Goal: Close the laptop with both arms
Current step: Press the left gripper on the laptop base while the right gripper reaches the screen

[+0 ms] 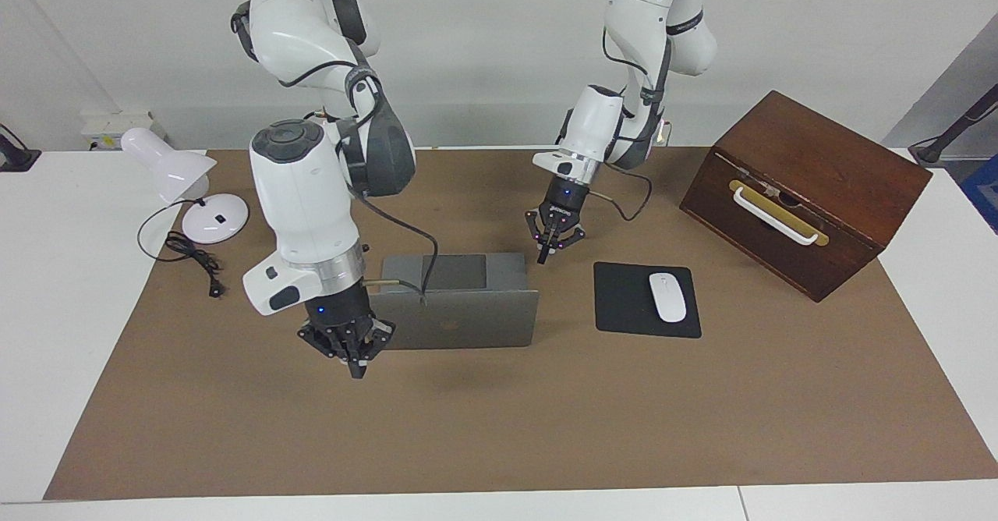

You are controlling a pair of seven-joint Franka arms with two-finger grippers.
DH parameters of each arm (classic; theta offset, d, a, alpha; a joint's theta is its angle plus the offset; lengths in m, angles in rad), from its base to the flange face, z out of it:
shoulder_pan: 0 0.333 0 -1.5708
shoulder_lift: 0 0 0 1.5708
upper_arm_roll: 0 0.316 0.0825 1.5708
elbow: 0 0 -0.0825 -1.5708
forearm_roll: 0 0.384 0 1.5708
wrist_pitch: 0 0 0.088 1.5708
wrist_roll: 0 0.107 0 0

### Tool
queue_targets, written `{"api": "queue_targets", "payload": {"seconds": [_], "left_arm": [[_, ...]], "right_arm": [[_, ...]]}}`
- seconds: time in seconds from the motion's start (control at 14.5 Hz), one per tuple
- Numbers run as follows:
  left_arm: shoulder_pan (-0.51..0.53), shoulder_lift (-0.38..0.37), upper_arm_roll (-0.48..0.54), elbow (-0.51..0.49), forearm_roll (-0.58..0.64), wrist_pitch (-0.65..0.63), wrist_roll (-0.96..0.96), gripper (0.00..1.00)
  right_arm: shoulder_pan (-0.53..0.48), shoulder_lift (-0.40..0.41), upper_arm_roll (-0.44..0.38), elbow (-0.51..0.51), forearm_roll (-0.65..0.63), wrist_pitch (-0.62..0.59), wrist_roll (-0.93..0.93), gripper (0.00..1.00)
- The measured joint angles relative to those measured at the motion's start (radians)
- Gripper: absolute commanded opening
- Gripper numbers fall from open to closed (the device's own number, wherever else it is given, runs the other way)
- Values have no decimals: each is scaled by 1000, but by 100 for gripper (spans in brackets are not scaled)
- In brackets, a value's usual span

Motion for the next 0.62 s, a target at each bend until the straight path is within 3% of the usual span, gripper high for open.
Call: {"api": "queue_targets", "payload": {"seconds": [0.62], "left_arm": [[-25,105,-17,63,0,3,0,0]], "right_arm": [[1,-3,2,2,56,-106,0,0]]}}
